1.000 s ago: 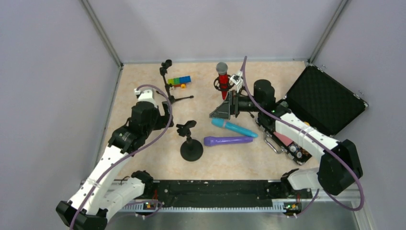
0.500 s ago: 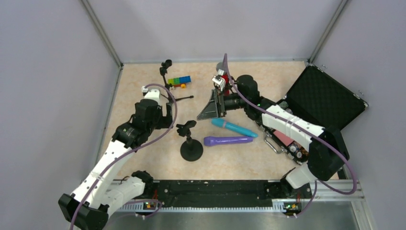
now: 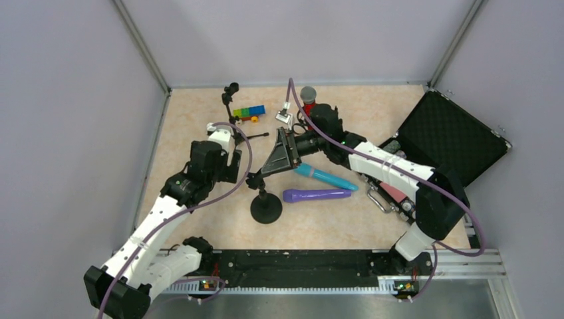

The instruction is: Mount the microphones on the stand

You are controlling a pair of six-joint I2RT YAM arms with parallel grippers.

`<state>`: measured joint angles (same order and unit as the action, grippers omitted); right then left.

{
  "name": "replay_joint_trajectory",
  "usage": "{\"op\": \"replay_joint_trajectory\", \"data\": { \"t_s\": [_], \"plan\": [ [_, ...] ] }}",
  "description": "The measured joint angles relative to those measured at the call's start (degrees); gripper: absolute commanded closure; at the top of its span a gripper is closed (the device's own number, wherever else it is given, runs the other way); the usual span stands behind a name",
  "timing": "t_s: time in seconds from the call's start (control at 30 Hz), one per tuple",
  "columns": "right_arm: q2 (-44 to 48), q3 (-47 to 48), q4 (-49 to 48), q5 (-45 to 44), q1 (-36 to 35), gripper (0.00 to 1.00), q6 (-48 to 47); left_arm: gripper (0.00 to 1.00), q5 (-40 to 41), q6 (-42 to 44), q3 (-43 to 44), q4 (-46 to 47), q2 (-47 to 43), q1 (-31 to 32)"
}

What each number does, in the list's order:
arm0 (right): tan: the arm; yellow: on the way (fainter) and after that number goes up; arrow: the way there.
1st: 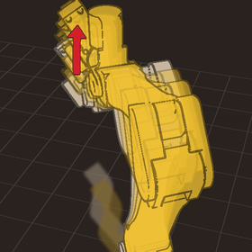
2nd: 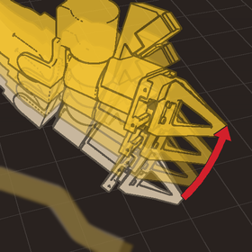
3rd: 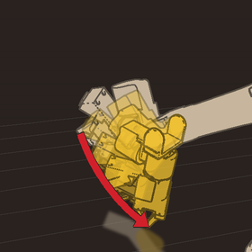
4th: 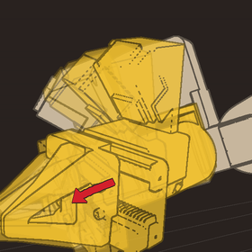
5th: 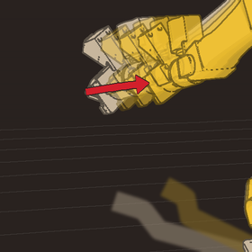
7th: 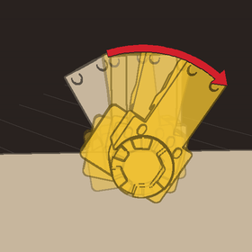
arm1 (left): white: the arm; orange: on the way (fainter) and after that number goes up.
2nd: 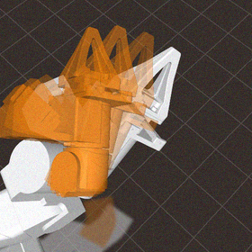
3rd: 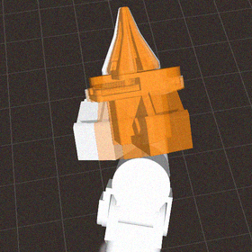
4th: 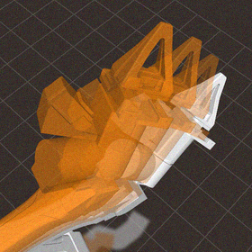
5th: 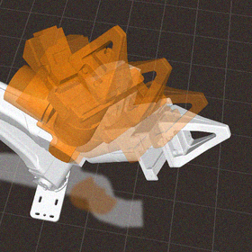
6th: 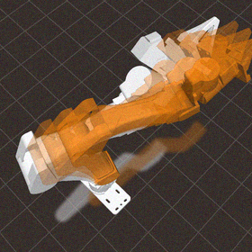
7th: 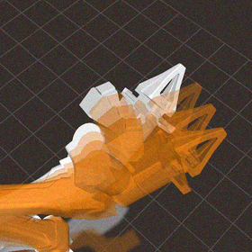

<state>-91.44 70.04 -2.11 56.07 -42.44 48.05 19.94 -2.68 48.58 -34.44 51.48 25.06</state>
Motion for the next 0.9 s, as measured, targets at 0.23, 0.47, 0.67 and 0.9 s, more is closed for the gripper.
{"op": "replay_joint_trajectory", "data": {
  "t_s": [0.23, 0.47, 0.67, 0.9],
  "plan": [
    [-1.3, 2.5, 2.8, 0.2, -1.6, 0.33, -0.1, 0.01, 0.9, 1.9, -4.2, 2.3, -2.3, 0.0],
    [-2.6, 3.6, 5.5, -0.1, -1.8, 0.44, -0.9, 0.01, 0.9, 3.7, -5.7, 4.2, -4.2, 0.0],
    [-3.0, 4.4, 6.8, 0.2, -1.8, 0.49, -1.6, 0.01, 1.0, 4.4, -5.7, 4.5, -4.2, 0.0],
    [-3.3, 4.7, 6.8, 0.7, -1.8, 0.33, -1.4, 0.01, 1.0, 4.6, -6.1, 4.5, -4.2, 0.0]
  ]
}}
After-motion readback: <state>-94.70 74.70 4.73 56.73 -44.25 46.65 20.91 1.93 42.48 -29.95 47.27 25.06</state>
